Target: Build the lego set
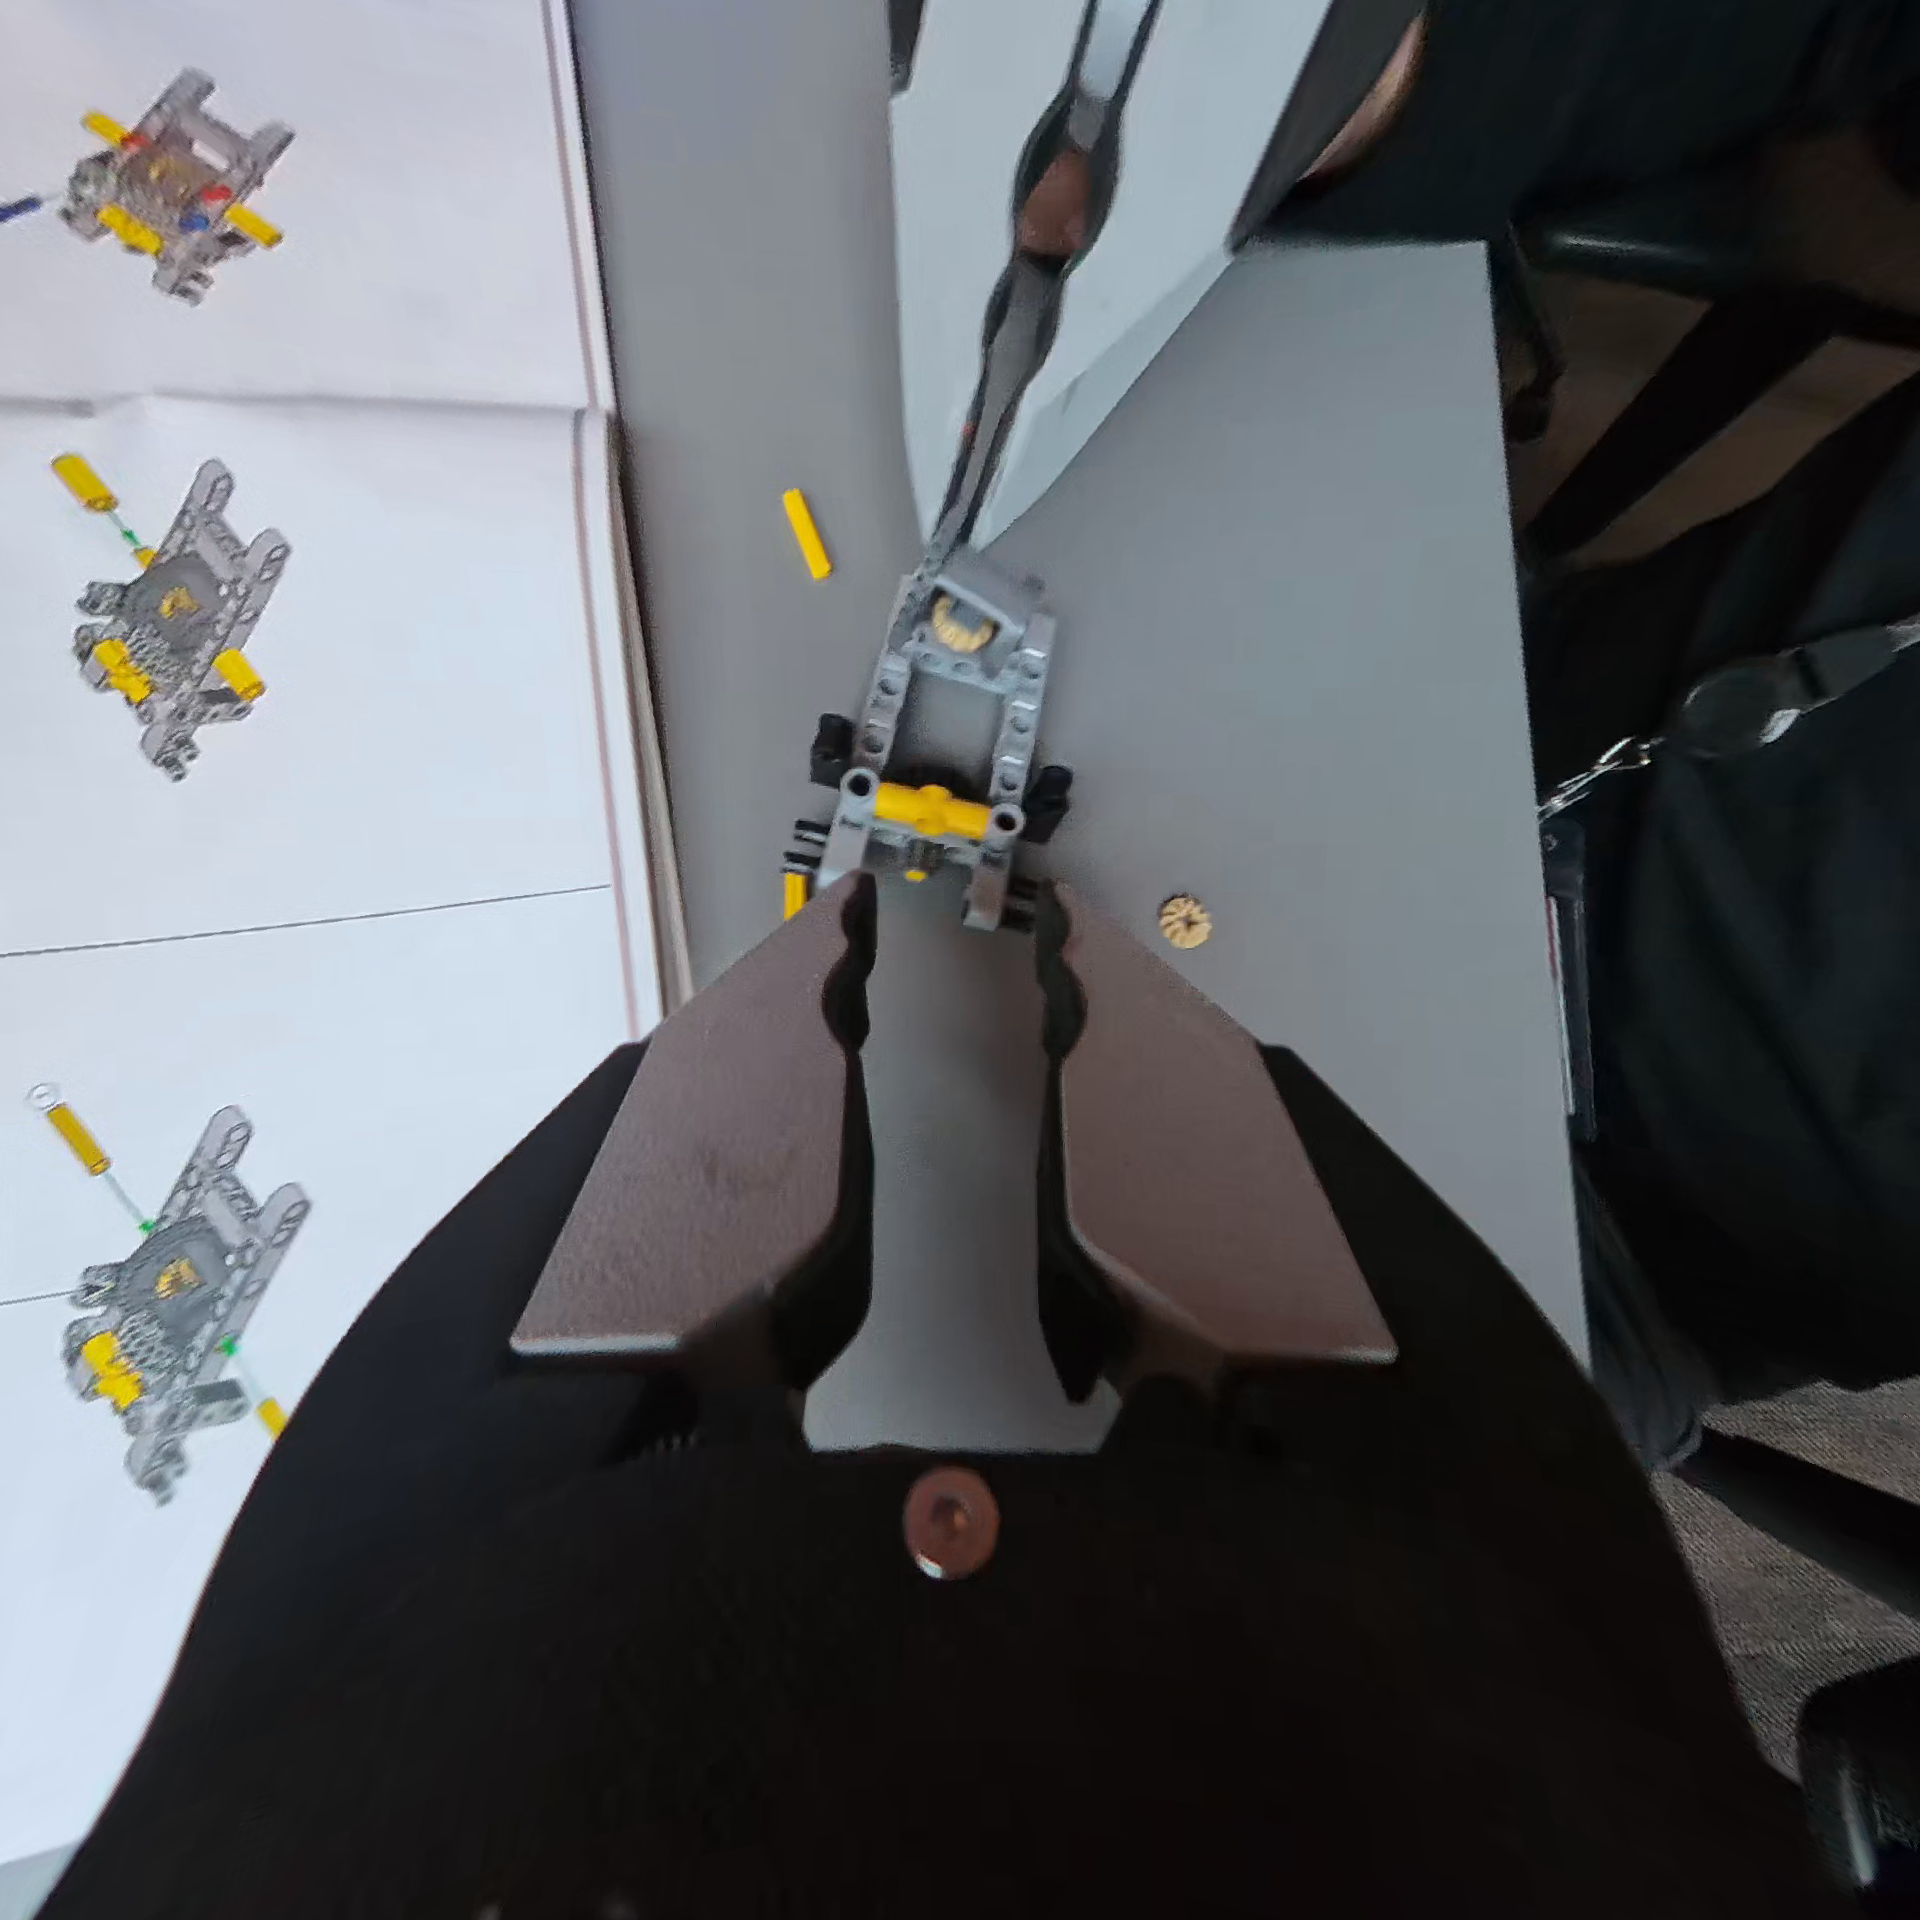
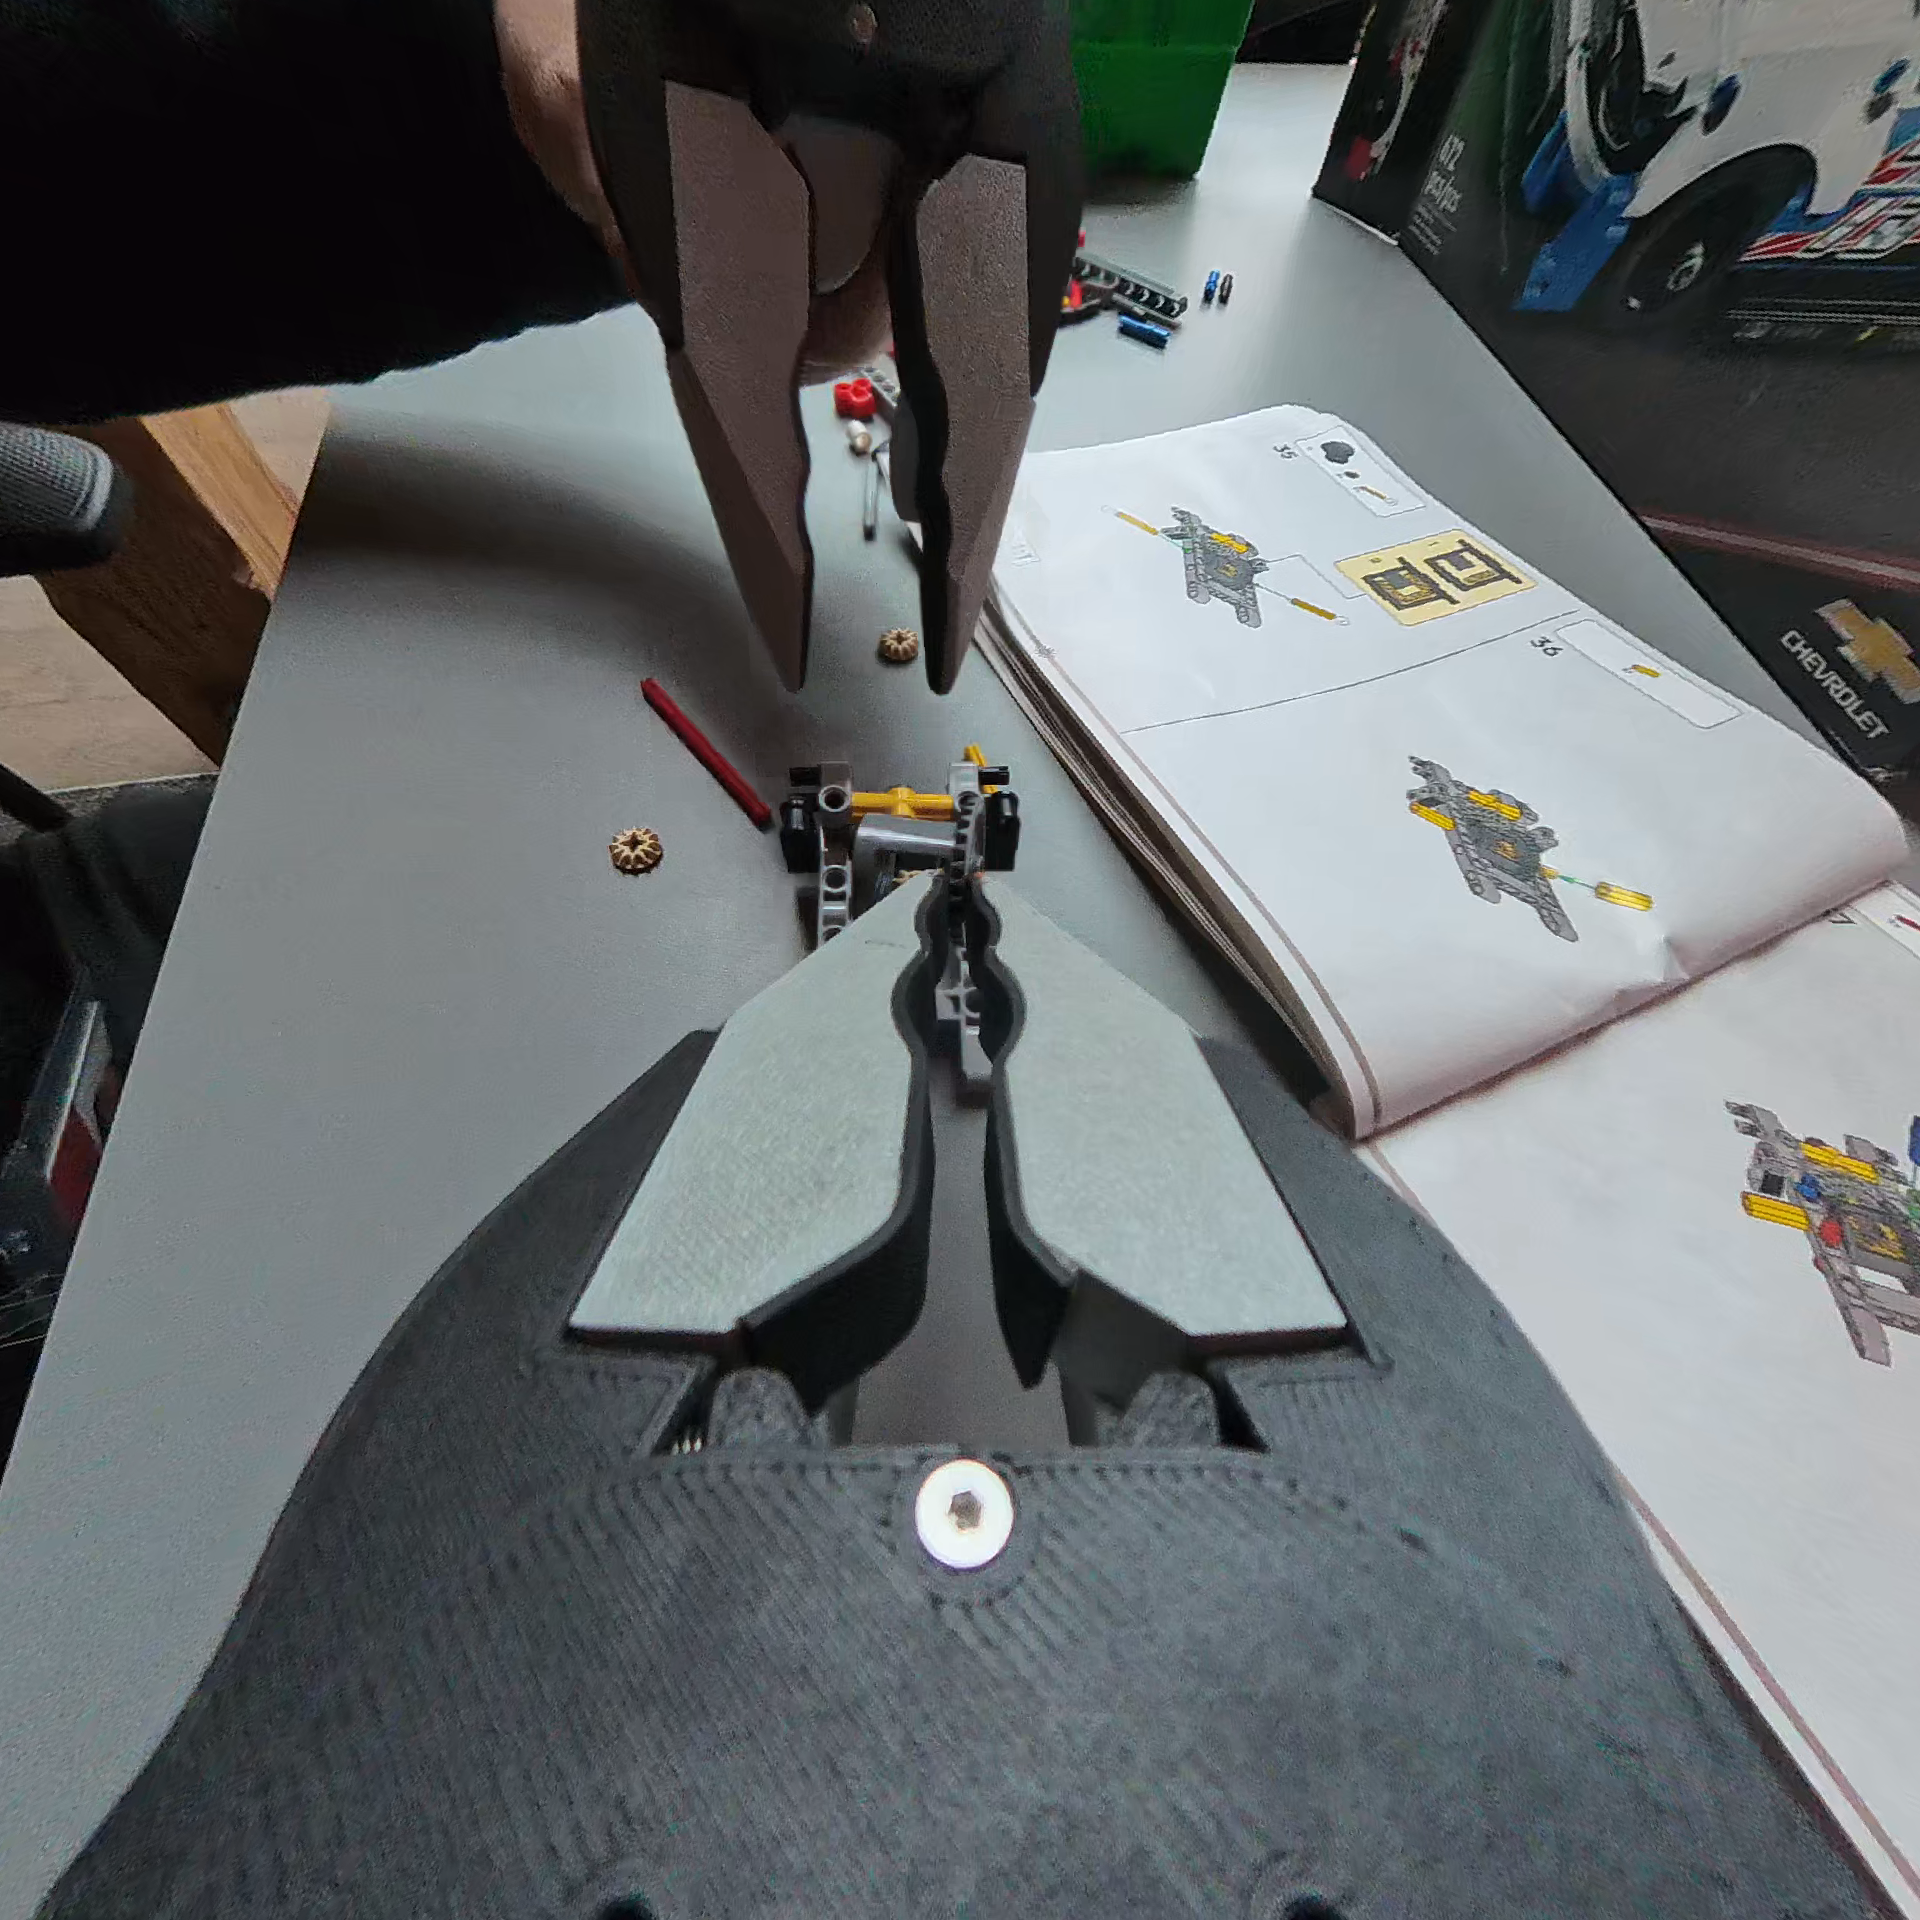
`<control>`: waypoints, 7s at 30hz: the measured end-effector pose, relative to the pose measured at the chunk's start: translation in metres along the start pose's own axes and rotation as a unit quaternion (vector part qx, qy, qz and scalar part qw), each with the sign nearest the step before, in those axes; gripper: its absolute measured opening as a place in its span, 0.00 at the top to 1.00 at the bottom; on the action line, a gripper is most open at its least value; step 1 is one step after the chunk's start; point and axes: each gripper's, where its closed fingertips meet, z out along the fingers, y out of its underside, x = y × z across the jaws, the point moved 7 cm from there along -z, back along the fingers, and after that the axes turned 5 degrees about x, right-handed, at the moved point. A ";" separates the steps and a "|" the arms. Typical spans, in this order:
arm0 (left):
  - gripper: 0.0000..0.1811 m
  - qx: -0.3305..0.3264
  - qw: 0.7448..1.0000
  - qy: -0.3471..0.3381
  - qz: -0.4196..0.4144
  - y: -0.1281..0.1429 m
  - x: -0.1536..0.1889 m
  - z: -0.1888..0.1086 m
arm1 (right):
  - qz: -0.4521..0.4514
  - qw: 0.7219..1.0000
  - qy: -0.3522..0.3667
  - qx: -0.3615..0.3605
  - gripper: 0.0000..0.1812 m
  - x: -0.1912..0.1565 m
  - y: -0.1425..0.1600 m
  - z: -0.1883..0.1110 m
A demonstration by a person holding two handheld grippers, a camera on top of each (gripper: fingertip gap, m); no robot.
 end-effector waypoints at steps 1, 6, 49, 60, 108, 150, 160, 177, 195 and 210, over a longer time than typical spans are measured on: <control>0.85 0.004 1.000 -0.002 0.003 0.000 0.004 0.002 | -0.001 1.000 -0.004 -0.003 1.00 -0.001 0.001 0.001; 0.85 -0.020 1.000 -0.001 0.004 0.006 0.012 0.019 | -0.011 1.000 -0.013 -0.002 1.00 -0.003 0.001 0.002; 0.95 0.050 0.998 -0.033 0.007 -0.020 0.021 0.031 | 0.002 1.000 -0.024 0.020 1.00 -0.004 -0.003 0.005; 0.99 0.053 0.998 -0.036 0.018 -0.017 0.020 0.031 | -0.005 1.000 -0.025 0.013 1.00 -0.006 -0.003 0.007; 1.00 0.063 0.993 -0.027 0.099 -0.011 0.030 0.028 | -0.088 0.996 -0.012 -0.021 0.98 -0.021 0.001 0.012; 0.99 0.058 0.997 -0.049 0.027 0.057 0.070 -0.003 | -0.062 0.988 -0.104 -0.101 0.94 -0.070 0.000 0.050; 1.00 0.057 0.998 -0.027 0.001 0.051 0.070 0.005 | -0.094 0.981 -0.108 -0.128 0.96 -0.073 0.005 0.055; 0.99 0.057 0.998 -0.004 0.013 0.058 0.075 -0.003 | -0.127 0.974 -0.127 -0.135 0.99 -0.095 0.005 0.050; 0.99 0.031 0.999 0.010 0.004 0.070 0.076 -0.007 | -0.115 0.977 -0.118 -0.136 0.95 -0.115 -0.004 0.069; 0.96 0.062 0.998 -0.020 -0.021 0.074 0.081 -0.021 | -0.109 0.983 -0.101 -0.103 0.95 -0.104 -0.002 0.055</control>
